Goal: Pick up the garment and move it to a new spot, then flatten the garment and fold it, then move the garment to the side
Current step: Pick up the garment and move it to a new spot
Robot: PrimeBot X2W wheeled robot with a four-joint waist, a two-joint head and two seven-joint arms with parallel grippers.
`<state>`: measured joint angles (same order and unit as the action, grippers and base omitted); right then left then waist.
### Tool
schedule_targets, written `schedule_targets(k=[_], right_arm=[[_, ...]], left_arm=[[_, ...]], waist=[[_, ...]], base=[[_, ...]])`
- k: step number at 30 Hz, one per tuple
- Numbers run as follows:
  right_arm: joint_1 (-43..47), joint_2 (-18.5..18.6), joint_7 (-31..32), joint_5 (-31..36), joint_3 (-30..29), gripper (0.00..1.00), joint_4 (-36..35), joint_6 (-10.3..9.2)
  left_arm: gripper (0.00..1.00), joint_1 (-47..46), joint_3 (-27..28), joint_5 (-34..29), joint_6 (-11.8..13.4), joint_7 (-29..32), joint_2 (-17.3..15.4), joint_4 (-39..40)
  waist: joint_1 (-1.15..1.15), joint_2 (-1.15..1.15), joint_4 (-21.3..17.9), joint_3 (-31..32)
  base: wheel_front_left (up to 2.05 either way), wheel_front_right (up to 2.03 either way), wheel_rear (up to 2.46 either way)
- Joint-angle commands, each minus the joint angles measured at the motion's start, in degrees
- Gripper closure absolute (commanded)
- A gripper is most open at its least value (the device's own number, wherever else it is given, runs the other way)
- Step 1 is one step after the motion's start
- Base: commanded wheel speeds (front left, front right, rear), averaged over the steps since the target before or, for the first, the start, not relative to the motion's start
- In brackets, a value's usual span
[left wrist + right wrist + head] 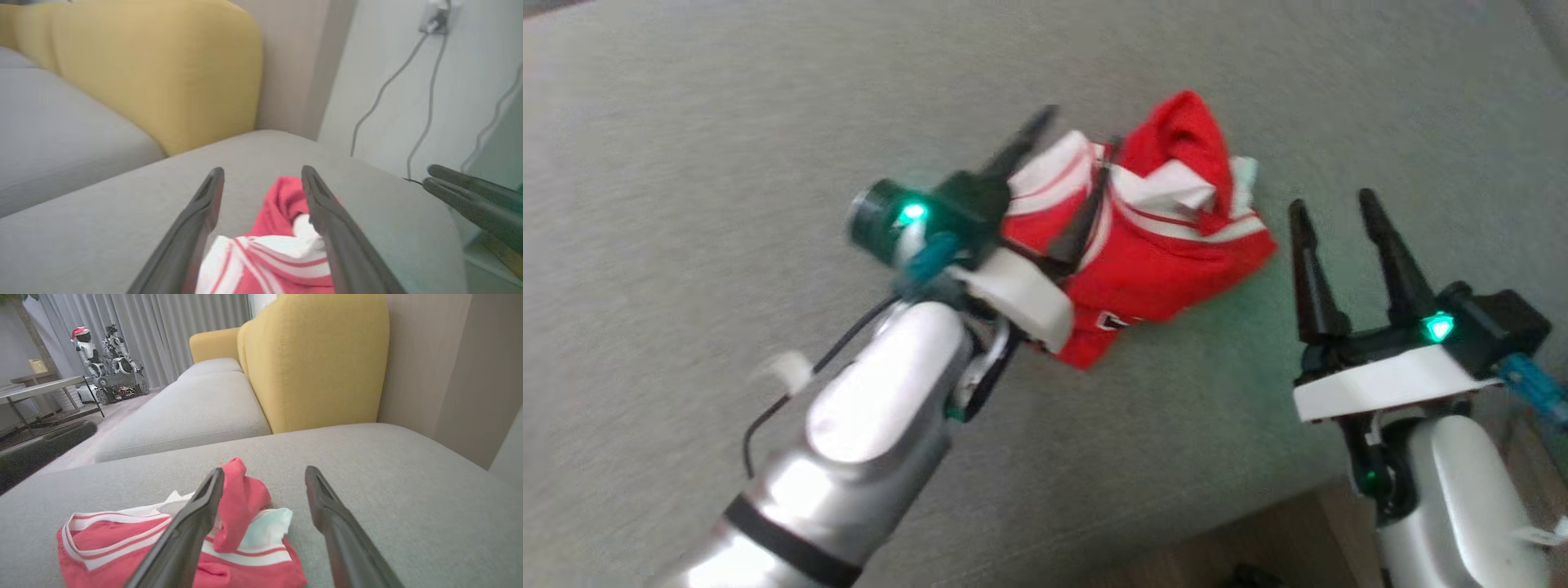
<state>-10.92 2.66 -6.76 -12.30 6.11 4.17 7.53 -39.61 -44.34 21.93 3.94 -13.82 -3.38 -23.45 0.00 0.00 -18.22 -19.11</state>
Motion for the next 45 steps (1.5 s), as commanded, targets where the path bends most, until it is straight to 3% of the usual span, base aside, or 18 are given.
schedule_targets(k=[1,7,12,14,20,31,45], right_arm=[[0.42,0.23,0.53,0.73,0.20,0.00,-2.61,-0.04],[2.19,0.49,2.96,2.28,-1.03,0.00,-4.31,-0.04],[3.38,0.68,4.43,2.77,-1.36,0.00,-5.11,-0.04],[4.03,0.74,5.02,2.95,-1.49,0.00,-5.32,-0.04],[5.15,1.31,5.74,3.05,-1.89,0.00,-5.44,-0.04],[7.65,1.59,6.52,3.53,-2.07,0.00,-5.44,-0.04],[11.24,1.36,7.56,4.05,-2.13,0.00,-5.76,-0.04]], left_arm=[[0.00,0.40,3.23,0.02,1.47,-0.72,-1.51,2.74],[0.00,7.23,11.77,0.52,6.85,-1.15,-5.95,8.07],[0.00,14.30,19.72,0.91,9.57,-1.17,-9.33,12.79],[0.00,18.63,24.47,1.47,9.91,-1.17,-11.06,15.42],[0.00,26.28,30.86,1.88,8.44,-1.17,-13.12,19.57],[0.00,35.41,33.08,0.48,7.03,-1.18,-13.40,22.70],[0.00,43.57,33.09,1.31,8.53,-0.36,-13.65,26.34]], waist=[[0.00,0.00,4.52,3.40],[0.00,0.00,10.21,6.41],[0.00,0.00,13.33,8.47],[0.00,0.00,14.21,9.41],[0.00,0.00,14.86,10.71],[0.00,0.00,14.49,13.34],[0.00,0.00,13.85,17.72]], base=[[0.00,0.00,0.00],[0.00,0.00,0.00],[0.00,0.00,0.00],[0.00,0.00,0.00],[0.00,0.00,0.00],[0.00,0.00,0.00],[0.00,0.00,0.00]])
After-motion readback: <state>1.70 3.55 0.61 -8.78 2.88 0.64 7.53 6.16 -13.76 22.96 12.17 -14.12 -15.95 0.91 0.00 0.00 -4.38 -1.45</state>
